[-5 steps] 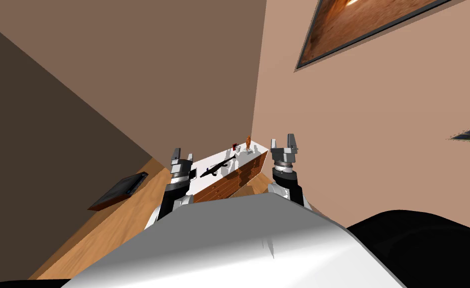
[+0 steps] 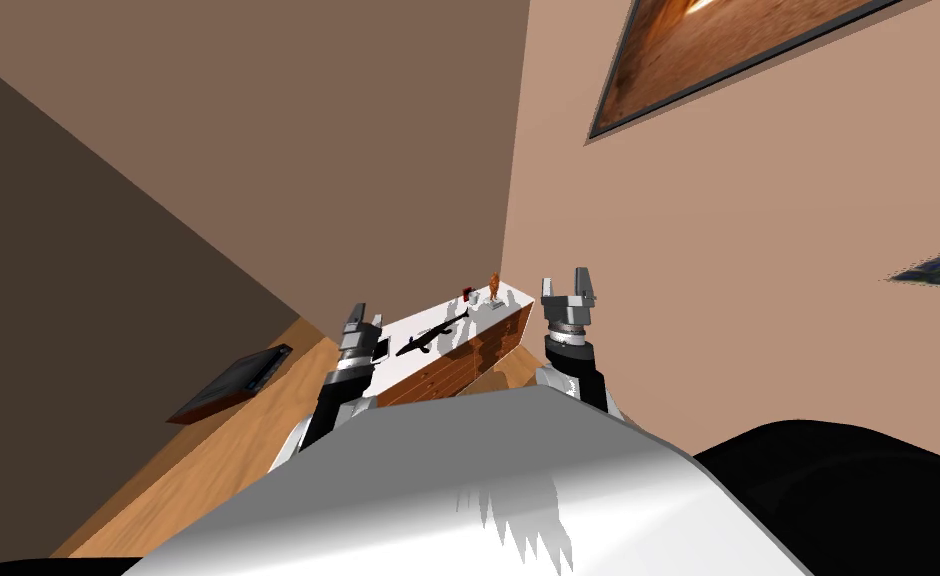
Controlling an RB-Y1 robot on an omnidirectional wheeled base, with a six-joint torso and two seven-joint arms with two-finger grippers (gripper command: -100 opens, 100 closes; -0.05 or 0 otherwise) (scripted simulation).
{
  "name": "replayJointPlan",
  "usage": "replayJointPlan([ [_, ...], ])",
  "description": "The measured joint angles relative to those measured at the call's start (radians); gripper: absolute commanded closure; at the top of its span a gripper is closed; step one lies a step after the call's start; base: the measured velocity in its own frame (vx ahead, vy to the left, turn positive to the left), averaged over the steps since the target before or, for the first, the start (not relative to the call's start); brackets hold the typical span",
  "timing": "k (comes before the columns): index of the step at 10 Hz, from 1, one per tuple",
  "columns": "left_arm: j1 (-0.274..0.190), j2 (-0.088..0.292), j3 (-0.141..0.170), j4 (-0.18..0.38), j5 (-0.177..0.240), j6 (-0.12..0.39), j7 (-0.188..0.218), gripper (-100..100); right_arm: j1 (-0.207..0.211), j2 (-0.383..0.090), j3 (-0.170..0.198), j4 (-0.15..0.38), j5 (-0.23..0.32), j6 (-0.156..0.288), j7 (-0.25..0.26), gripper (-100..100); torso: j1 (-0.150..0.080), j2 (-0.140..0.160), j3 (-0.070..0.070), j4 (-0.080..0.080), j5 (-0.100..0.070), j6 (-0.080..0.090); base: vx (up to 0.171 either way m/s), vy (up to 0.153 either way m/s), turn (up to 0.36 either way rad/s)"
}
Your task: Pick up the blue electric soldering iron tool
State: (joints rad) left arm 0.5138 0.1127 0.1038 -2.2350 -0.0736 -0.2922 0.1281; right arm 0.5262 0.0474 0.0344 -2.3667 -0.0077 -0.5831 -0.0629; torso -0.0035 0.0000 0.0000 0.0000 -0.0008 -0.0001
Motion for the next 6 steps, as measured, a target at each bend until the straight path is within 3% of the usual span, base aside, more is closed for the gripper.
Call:
replayJointPlan([
  [3,0.005,0.017,0.027,0.013,0.011,0.068,-0.004,-100,0.000,0.000,0.000,0.000,0.000,0.000,0.000,0,0.001,-0.001,0.000,0.000,0.000,0.000,0.008,-0.045,-0.011],
  [6,0.028,0.041,0.083,0.024,0.039,0.171,-0.002,-100,0.000,0.000,0.000,0.000,0.000,0.000,0.000,0,-0.001,0.000,0.000,0.000,0.000,0.000,0.004,-0.068,-0.016],
])
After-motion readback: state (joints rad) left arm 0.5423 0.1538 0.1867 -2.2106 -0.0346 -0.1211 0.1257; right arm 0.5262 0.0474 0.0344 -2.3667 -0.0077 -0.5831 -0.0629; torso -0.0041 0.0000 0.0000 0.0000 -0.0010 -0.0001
